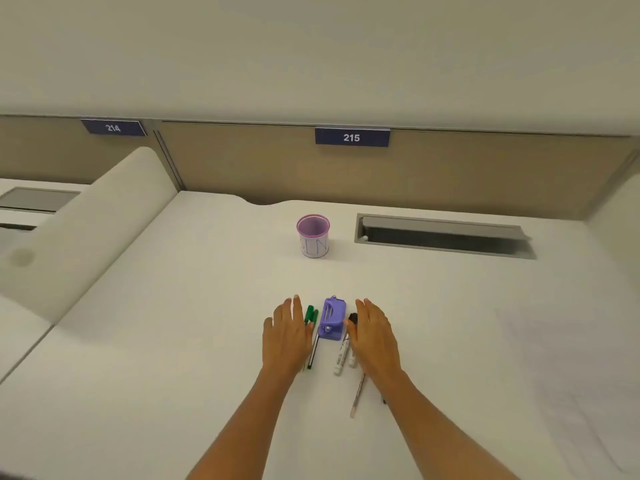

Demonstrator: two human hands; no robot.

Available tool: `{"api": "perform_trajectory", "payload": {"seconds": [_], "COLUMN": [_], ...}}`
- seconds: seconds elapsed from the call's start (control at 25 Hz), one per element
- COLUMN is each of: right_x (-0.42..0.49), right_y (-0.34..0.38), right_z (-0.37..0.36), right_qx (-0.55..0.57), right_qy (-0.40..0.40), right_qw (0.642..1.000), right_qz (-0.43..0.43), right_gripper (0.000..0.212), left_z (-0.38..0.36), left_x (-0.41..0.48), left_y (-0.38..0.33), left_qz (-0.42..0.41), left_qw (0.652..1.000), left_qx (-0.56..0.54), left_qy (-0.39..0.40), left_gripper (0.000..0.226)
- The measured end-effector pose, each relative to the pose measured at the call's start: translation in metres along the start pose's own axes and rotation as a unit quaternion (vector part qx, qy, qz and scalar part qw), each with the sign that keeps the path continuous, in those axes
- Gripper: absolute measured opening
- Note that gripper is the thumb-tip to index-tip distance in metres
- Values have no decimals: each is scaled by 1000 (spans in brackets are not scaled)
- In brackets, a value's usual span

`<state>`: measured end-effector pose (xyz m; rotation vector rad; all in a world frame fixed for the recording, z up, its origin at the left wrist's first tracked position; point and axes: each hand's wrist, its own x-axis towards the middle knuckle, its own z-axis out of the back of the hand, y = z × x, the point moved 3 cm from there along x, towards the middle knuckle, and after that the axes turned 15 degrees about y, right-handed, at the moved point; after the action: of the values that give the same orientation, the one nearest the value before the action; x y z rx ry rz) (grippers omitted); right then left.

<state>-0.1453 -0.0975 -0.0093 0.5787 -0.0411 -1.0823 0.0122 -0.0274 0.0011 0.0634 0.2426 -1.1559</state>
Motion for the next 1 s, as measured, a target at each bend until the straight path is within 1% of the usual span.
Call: {"api": "perform_trajectory", "payload": {"seconds": [0.08,0.12,0.2,0.28,0.36,0.52,0.64,0.76,0.84,0.92,1.0], "right_x": [1,-1,-2,-1,3,10,15,19,20,21,22], "right_y": [1,1,3,6,10,19,25,29,29,28,26], "right_z": [-7,-11,-16,-20,-21,-22,-21,-20,-19,-18,-16], "right_qx": [-59,-78,-80,-46,8,27,61,119,137,149,182], "right_qy": [-21,-20,-7,8,25,35,50,70,79,81,73], "right_qw": [997,995,991,990,987,983,978,964,958,954,946], "right_qz": [-33,-62,-105,-131,-161,-181,-192,-227,-239,-247,-259], "right_gripper": [51,51,56,60,63,67,63,56,53,49,41], "left_z": [-8,-14,-19,-18,-19,-18,-18,-18,-17,-18,-17], "left_x": [0,-1,2,7,14,24,30,31,29,28,26], "left_y": [6,9,12,12,12,14,13,12,13,14,19], "left_qz": [22,33,42,43,40,37,34,38,43,40,45], "left_qw": [999,999,998,997,996,994,989,983,978,975,971], "left_qx": [-5,-7,-15,-18,-35,-61,-91,-124,-147,-161,-181], "left_qy": [24,30,50,64,78,86,110,131,139,145,151], "left_gripper": [59,56,44,37,37,35,28,18,15,15,20]}}
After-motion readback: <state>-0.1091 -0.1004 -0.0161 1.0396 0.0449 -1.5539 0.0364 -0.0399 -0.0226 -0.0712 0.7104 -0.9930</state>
